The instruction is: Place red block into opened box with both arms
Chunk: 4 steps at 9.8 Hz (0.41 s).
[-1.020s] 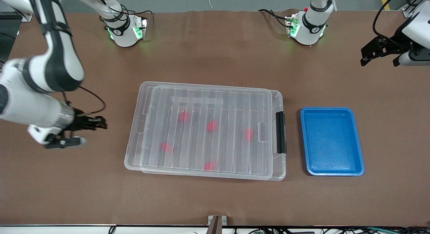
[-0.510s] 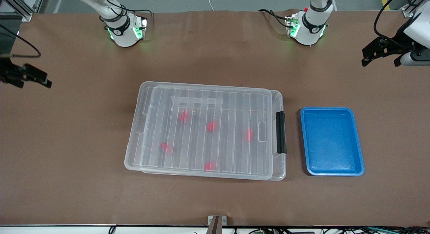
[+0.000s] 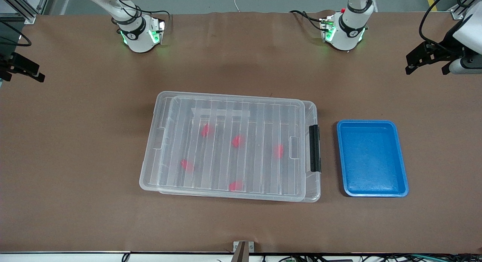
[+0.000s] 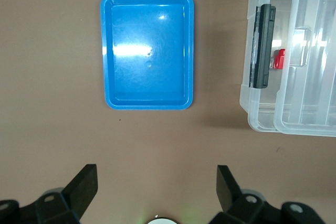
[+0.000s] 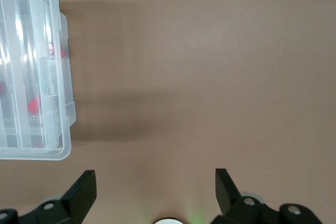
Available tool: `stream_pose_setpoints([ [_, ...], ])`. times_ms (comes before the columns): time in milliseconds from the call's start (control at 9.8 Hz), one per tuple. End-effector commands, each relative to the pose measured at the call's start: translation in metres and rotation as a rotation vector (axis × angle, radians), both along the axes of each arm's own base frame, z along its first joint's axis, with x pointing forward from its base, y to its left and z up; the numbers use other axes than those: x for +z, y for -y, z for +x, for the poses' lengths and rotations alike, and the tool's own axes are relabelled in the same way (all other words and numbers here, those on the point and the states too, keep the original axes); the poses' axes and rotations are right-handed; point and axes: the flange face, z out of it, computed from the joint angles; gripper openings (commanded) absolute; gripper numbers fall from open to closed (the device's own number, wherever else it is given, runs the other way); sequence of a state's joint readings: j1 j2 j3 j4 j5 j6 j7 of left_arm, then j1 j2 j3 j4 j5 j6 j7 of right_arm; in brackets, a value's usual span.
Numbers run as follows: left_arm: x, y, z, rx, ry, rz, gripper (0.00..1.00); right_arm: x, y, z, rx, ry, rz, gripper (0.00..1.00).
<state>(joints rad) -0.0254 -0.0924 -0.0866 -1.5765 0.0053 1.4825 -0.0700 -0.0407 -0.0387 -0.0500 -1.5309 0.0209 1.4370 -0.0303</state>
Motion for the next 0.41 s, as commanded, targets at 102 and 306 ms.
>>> stream_pose_setpoints([
  [102,-0.0120,0.0022,0.0095,-0.003,-0.028,-0.004,1.00,0.0018,-0.0009,-0.0009,-0.008,0.004,-0.018,1.00],
  [306,-0.0120,0.0016,0.0096,-0.008,-0.028,-0.005,1.00,0.0018,-0.0009,-0.0009,-0.010,0.004,-0.018,1.00],
])
